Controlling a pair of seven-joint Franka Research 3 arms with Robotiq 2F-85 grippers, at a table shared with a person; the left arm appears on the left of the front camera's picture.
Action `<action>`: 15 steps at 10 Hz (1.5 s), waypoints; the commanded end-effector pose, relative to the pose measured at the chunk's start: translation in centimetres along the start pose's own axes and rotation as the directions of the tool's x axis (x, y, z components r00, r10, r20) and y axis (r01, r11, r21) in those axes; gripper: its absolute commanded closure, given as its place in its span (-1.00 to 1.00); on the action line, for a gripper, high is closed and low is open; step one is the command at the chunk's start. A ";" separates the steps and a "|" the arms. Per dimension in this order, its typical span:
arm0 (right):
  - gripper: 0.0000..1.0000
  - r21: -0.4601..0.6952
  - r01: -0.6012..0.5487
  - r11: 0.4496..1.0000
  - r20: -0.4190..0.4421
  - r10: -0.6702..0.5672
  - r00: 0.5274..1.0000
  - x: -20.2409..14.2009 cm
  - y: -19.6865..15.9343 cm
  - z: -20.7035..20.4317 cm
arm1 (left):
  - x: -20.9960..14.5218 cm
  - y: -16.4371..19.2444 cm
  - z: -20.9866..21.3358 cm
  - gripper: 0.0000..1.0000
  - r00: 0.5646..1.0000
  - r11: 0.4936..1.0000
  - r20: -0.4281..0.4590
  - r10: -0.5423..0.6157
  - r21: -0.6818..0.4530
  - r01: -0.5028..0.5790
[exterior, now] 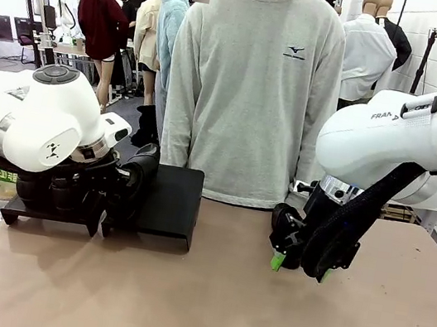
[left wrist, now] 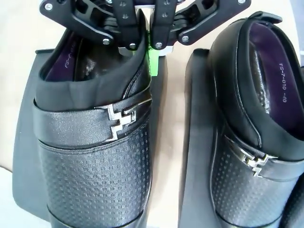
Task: Organize the shoes by placing them on the stand.
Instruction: Place the Shoe from the middle of the table onto the Shoes Stand.
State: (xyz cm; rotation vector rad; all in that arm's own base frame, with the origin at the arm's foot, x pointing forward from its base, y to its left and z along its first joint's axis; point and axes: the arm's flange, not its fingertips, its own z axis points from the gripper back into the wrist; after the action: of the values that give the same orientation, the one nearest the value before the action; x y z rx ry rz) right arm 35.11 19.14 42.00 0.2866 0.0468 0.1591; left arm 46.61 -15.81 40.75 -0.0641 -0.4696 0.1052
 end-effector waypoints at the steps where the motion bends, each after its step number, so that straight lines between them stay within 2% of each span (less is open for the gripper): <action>1: -1.00 0.004 -0.005 1.000 -0.003 0.005 1.000 0.1 0.1 0.1 | -0.4 -0.4 -0.6 1.00 0.999 0.999 0.036 0.033 -0.003 -0.033; 4: -1.00 0.004 -0.005 1.000 -0.003 0.005 1.000 0.1 0.1 0.1 | -0.4 -0.1 -0.8 1.00 0.997 0.998 0.031 0.065 0.010 -0.066; 5: -1.00 0.004 -0.005 1.000 -0.003 0.005 1.000 0.1 0.1 0.1 | -0.4 -0.1 -0.6 0.70 0.998 0.998 0.027 0.063 0.011 -0.063; 9: -1.00 0.004 -0.005 1.000 -0.003 0.005 1.000 0.1 0.1 0.1 | -0.1 0.0 0.0 -0.85 0.997 0.998 0.048 0.064 0.015 -0.065; 10: -1.00 0.004 -0.005 1.000 -0.003 0.005 1.000 0.1 0.1 0.1 | 0.0 0.0 0.6 -1.00 0.996 0.998 0.065 0.065 0.014 -0.066; 14: -1.00 0.004 -0.005 1.000 -0.003 0.005 1.000 0.1 0.1 0.1 | -0.4 -0.7 2.8 -1.00 0.997 0.999 0.066 0.037 -0.011 -0.036; 15: -1.00 0.004 -0.005 1.000 -0.003 0.005 1.000 0.1 0.1 0.1 | -0.3 -0.6 2.8 -1.00 1.000 1.000 -0.004 0.013 0.001 -0.013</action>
State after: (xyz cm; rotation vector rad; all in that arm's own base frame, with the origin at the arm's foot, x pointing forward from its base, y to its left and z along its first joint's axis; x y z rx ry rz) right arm 35.11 19.14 42.00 0.2866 0.0467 0.1591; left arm 45.60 -16.37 43.28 -0.0768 -0.5148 0.1289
